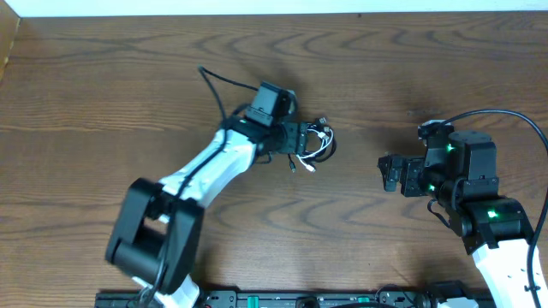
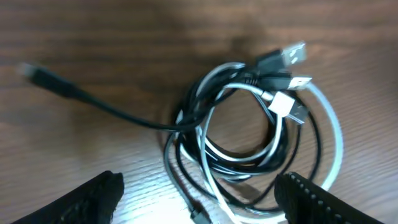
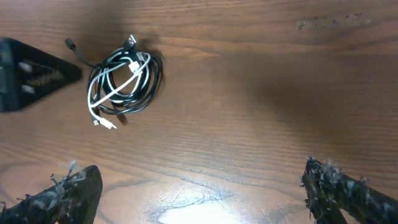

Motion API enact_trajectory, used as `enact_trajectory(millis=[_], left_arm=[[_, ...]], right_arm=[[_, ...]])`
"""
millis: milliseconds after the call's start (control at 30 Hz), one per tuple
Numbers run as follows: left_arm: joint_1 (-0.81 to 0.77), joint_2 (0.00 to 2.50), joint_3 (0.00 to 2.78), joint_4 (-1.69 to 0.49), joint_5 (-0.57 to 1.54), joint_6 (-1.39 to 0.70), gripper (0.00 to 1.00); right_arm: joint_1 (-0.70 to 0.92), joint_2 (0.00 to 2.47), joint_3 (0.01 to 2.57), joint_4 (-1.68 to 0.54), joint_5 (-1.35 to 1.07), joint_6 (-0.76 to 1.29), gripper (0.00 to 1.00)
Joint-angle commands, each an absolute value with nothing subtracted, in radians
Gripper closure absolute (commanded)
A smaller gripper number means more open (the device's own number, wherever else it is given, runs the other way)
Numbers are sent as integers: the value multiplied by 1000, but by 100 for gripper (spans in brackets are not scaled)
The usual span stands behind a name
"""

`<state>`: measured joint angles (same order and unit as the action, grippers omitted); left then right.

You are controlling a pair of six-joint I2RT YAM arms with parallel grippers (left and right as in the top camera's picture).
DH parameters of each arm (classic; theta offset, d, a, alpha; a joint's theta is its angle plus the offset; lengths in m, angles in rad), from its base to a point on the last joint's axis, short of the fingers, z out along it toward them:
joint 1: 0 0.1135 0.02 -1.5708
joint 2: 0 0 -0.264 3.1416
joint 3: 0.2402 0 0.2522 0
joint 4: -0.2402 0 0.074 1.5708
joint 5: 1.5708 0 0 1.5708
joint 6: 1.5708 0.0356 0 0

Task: Untangle cables
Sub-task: 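Reach the left gripper forward to the black-and-white cable bundle, then grasp the cable bundle with the left gripper and lift it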

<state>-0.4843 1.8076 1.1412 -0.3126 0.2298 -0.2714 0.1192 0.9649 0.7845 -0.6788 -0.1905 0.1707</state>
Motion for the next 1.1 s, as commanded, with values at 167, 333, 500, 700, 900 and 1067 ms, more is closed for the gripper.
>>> enact_trajectory(millis=[167, 333, 500, 700, 900, 1067], left_arm=[[-532, 1903, 1157, -301, 216, -291, 40], [-550, 1902, 1156, -320, 221, -290, 72], [-550, 1872, 1156, -443, 265, -290, 93], [-551, 1793, 1156, -586, 511, -139, 93], [-553, 1784, 1156, -667, 515, -59, 92], [-557, 1784, 1156, -687, 651, 58, 93]], right_arm=[[127, 964, 804, -677, -202, 152, 1], [127, 964, 804, -678, -202, 153, 1], [127, 965, 803, -689, -202, 153, 1], [127, 992, 802, -704, -345, 152, 1], [137, 1085, 802, -707, -407, 152, 1], [162, 1196, 802, -699, -407, 152, 1]])
